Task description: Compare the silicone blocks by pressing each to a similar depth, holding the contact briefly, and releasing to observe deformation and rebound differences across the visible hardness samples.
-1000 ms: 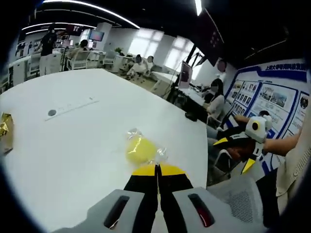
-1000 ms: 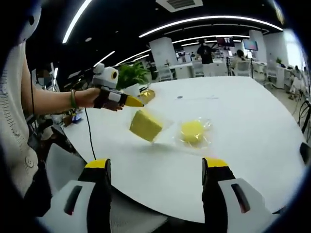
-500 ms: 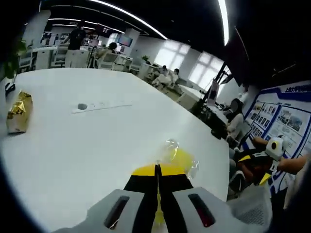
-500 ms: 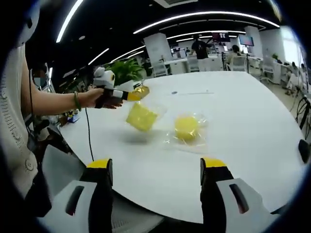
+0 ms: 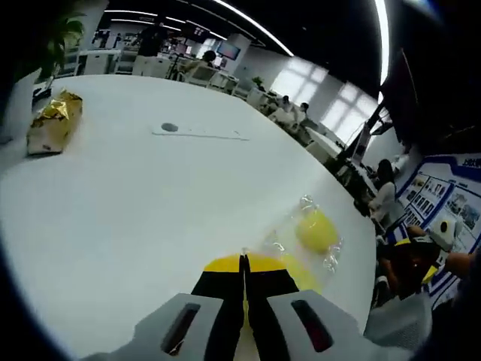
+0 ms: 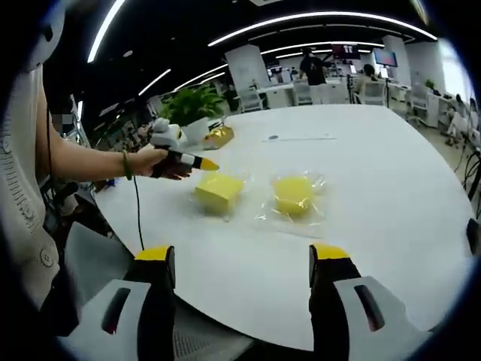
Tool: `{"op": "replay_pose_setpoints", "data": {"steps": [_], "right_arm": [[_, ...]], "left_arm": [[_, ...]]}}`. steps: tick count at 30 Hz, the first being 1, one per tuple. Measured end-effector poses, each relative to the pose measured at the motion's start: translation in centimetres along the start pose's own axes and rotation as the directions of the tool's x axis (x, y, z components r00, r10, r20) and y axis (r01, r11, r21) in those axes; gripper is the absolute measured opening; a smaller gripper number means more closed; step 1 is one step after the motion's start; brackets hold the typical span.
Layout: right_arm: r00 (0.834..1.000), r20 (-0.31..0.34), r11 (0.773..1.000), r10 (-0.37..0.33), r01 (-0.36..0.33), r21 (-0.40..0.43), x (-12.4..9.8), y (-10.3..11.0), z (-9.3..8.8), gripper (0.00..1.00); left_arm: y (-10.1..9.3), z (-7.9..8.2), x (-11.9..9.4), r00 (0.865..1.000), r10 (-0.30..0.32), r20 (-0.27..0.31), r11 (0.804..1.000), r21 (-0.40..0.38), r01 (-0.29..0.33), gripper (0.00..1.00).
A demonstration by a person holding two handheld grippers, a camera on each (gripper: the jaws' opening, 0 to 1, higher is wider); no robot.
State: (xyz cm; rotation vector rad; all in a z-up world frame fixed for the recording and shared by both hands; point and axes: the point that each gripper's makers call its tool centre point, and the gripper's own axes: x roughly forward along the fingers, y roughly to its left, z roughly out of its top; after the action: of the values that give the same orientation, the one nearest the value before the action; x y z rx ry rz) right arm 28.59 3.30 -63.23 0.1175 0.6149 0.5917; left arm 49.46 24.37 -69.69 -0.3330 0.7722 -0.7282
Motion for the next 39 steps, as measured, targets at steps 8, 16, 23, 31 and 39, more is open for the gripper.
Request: {"op": "replay_pose_setpoints", "data": {"steps": [8, 16, 23, 31, 39], "right_arm": [[0.999, -0.027, 1.0, 0.023, -0.023, 0.008, 0.9, 0.6, -0.5, 0.66], [0.998, -0.038, 0.999, 0.045, -0.045, 0.011, 1.4, 1.2, -0.7, 0.65], [0.998, -0.034, 0.999, 0.052, -0.052, 0.017, 1.6, 1.3, -0.6, 0.64], [0.997, -0.025, 0.997, 0.071, -0.07, 0.016, 1.8, 1.8, -0.3, 0.64], [0.996, 0.002, 0.996, 0.085, -0.085, 0.003, 1.5, 2.5, 0.5, 0.65]], "left_arm": [[1.2, -1.2, 0.5, 0.999, 0.002, -0.033, 1.0, 0.006, -0.002, 0.0], [1.5, -1.8, 0.6, 0.999, 0.008, -0.039, 1.0, 0.017, -0.007, 0.0], [1.4, -1.7, 0.4, 0.999, 0.023, -0.026, 0.999, 0.041, -0.022, 0.0], [2.2, -1.5, -0.7, 0.997, 0.079, -0.019, 0.996, 0.041, -0.078, 0.19], [1.1, -2.5, -4.0, 0.99, 0.14, 0.008, 0.983, 0.122, -0.14, 0.3]]}}
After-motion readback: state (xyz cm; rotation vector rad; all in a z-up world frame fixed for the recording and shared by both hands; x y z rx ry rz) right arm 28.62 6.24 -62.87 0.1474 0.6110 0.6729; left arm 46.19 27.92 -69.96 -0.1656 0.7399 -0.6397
